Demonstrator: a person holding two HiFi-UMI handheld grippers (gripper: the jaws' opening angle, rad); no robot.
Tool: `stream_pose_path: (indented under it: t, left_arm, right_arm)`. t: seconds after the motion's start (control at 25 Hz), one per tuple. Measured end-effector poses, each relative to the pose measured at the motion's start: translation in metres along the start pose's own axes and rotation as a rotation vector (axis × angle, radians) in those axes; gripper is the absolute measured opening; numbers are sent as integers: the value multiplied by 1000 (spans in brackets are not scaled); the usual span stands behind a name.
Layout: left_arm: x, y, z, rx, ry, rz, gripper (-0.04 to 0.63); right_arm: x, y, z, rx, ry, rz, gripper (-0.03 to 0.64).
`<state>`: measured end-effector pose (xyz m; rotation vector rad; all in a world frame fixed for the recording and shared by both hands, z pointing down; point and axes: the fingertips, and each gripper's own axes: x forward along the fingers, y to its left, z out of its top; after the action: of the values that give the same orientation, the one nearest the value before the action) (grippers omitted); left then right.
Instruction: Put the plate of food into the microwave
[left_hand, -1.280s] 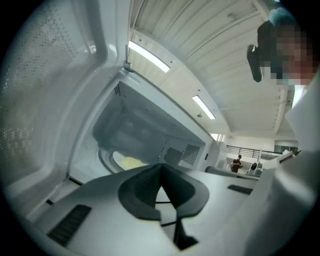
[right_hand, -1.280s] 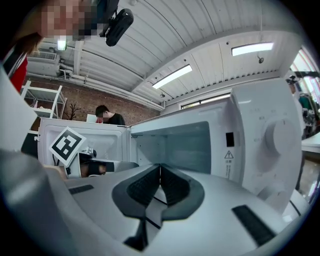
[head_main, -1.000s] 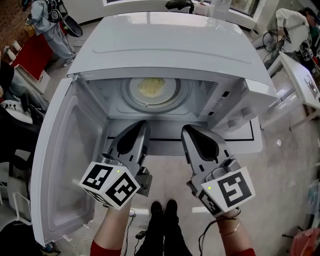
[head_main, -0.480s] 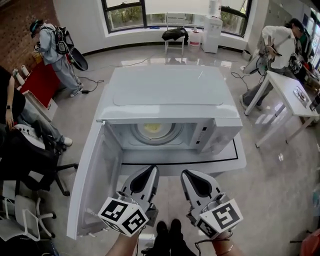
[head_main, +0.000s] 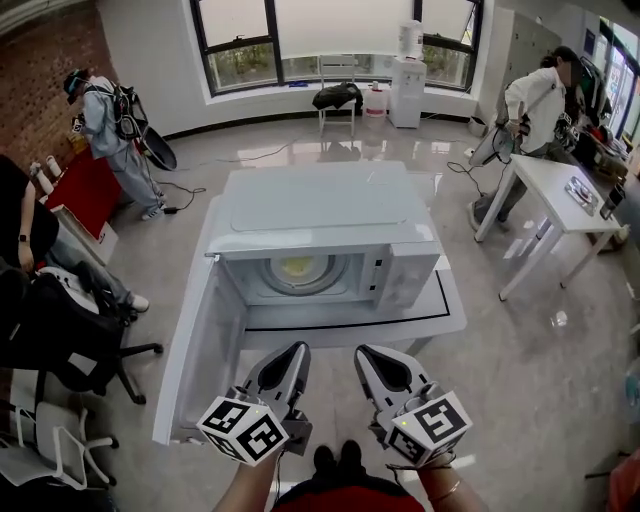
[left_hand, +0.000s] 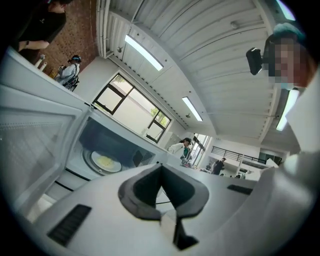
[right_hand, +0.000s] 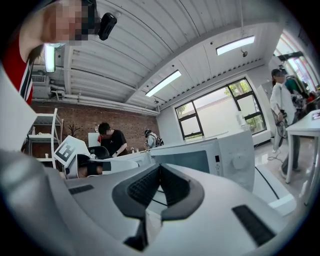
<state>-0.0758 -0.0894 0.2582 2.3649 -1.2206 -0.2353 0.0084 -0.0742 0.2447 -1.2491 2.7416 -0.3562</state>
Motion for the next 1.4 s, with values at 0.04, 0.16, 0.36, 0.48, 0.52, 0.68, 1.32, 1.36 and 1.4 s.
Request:
stream_pose_path:
  t: [0.04, 0.16, 0.36, 0.48, 0.52, 0.68, 1.32, 1.36, 1.4]
  left_arm:
    - [-1, -4, 1, 1, -3, -7, 8]
    - [-4, -14, 2, 7, 0, -29, 8]
    - [-11, -17, -5, 0, 16, -18, 8]
    - [-14, -19, -9, -12, 13, -11, 8]
    - [-15, -20, -10, -10, 14, -9, 8]
    - [-18, -24, -15, 6, 25, 1, 8]
    - [-26, -28, -20, 1, 40, 25, 8]
    - [-26, -28, -19, 5, 38, 27, 8]
    - [-26, -27, -18, 7, 37, 29, 8]
  right_arm:
    - [-3, 1, 2, -9, -1, -1, 14]
    - [-11, 3, 4, -34, 8, -4, 14]
    - [-22, 8, 3, -36, -2, 5, 14]
    - [-26, 10, 3, -36, -10, 8, 14]
    - [-26, 11, 4, -37, -12, 9, 14]
    - [-31, 14, 1, -41, -2, 5, 14]
    - [-43, 13, -14, -98, 67, -52, 14]
    - [-42, 13, -13, -108, 64, -53, 14]
    - [-42, 13, -11, -116, 61, -55, 14]
